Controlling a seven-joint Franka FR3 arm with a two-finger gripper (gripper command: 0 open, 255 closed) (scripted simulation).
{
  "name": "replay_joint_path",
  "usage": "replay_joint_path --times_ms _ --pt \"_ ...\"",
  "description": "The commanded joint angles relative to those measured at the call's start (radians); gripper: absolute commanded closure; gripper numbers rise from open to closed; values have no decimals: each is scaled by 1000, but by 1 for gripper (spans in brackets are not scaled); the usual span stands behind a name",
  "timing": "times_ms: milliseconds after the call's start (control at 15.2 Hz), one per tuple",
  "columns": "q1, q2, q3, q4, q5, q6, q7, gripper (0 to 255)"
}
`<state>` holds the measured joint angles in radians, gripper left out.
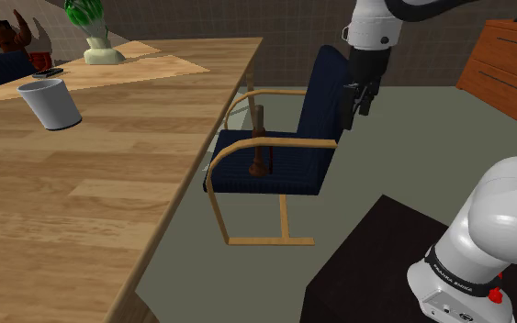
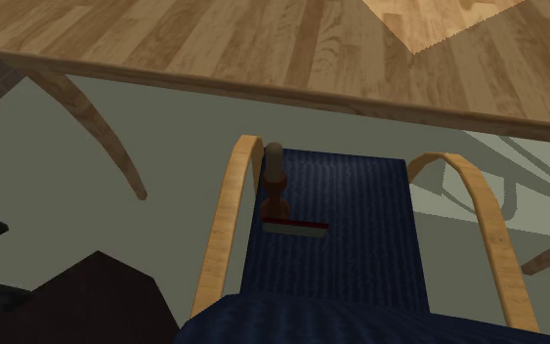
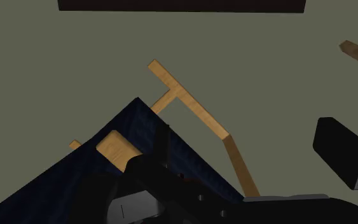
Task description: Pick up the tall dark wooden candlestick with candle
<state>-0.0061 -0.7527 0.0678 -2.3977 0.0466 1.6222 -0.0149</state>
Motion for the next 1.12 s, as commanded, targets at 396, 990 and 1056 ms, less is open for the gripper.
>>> replay_joint_path --times_ms 396,990,1056 --pt "10 77 -74 -110 23 322 -122 0" --pt "92 330 -210 -132 167 781 -378 0" --pt "110 365 -229 -122 198 824 -418 0"
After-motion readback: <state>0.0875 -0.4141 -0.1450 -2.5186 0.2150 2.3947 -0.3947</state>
